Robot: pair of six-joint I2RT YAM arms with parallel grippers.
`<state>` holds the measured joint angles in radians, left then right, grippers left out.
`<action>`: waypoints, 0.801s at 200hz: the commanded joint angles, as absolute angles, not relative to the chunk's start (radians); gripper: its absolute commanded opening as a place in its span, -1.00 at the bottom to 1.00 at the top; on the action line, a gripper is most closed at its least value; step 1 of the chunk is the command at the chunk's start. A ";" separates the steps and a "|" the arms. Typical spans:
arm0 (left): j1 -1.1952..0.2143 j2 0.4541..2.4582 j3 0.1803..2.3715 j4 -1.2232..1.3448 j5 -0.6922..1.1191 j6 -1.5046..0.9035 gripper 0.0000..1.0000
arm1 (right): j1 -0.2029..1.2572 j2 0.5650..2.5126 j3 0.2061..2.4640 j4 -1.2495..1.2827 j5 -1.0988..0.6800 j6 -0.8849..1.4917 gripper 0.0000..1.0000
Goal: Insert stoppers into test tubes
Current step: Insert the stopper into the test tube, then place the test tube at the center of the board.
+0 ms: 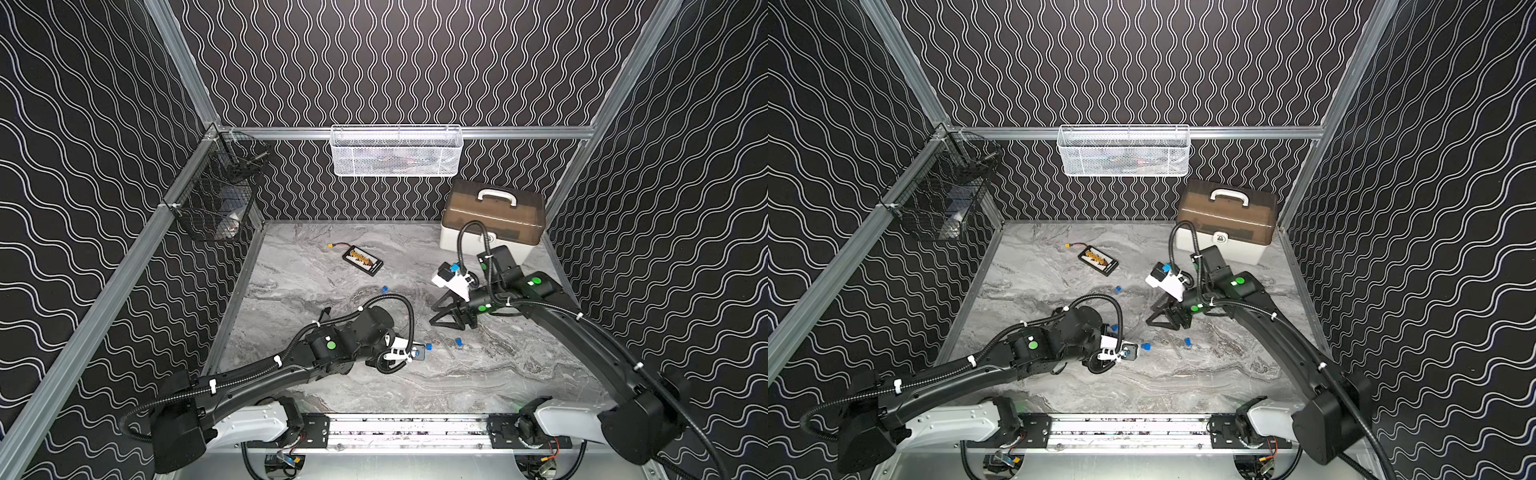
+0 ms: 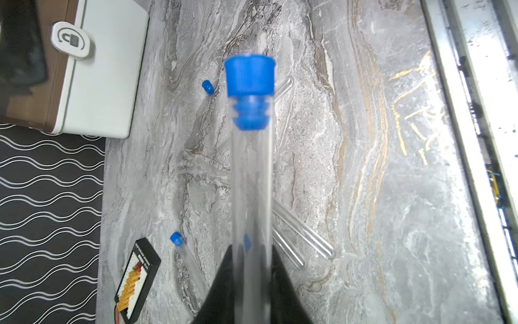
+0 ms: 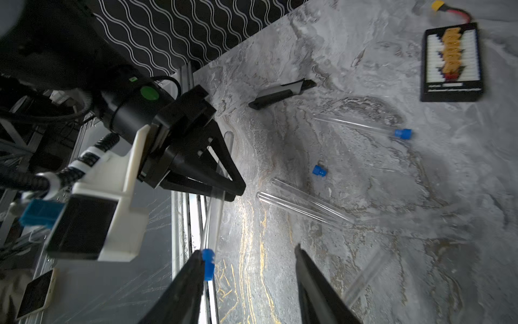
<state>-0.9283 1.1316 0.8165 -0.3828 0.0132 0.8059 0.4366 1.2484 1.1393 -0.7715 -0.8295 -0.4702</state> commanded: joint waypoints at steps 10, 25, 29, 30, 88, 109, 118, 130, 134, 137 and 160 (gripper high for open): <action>-0.876 1.148 0.833 -0.409 0.096 0.739 -1.00 | 0.413 1.160 1.060 -0.718 -0.815 -0.398 0.04; -0.838 1.172 0.855 -0.444 0.141 0.704 -1.00 | 0.413 1.122 1.017 -0.679 -0.777 -0.365 0.03; -0.826 1.179 0.862 -0.454 0.152 0.691 -1.00 | 0.413 1.114 1.007 -0.669 -0.766 -0.359 0.02; -0.823 1.182 0.864 -0.456 0.155 0.689 -1.00 | 0.413 1.112 1.005 -0.667 -0.763 -0.358 0.02; -0.627 1.340 0.989 -0.621 0.387 0.482 -1.00 | 0.413 1.092 0.924 -0.542 -0.602 -0.264 -0.01; -0.590 1.368 1.004 -0.637 0.423 0.451 -1.00 | 0.413 1.106 0.923 -0.543 -0.607 -0.268 -0.01; -0.582 1.368 1.001 -0.632 0.423 0.447 -1.00 | 0.413 1.109 0.923 -0.543 -0.610 -0.268 -0.01; -0.571 1.370 1.004 -0.633 0.419 0.448 -1.00 | 0.413 1.112 0.924 -0.543 -0.608 -0.270 -0.01; -0.567 1.374 1.005 -0.636 0.416 0.451 -1.00 | 0.413 1.112 0.924 -0.543 -0.606 -0.270 -0.01; -0.564 1.376 1.005 -0.639 0.413 0.452 -1.00 | 0.413 1.112 0.923 -0.542 -0.606 -0.270 -0.01; -0.544 1.408 1.003 -0.622 0.331 0.438 -1.00 | 0.413 1.113 0.917 -0.523 -0.562 -0.250 -0.01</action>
<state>-0.5621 1.3823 1.0019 -0.6170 0.3790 0.4660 0.4122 1.1107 0.9226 -0.5701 -0.6056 -0.2718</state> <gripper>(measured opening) 0.181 0.492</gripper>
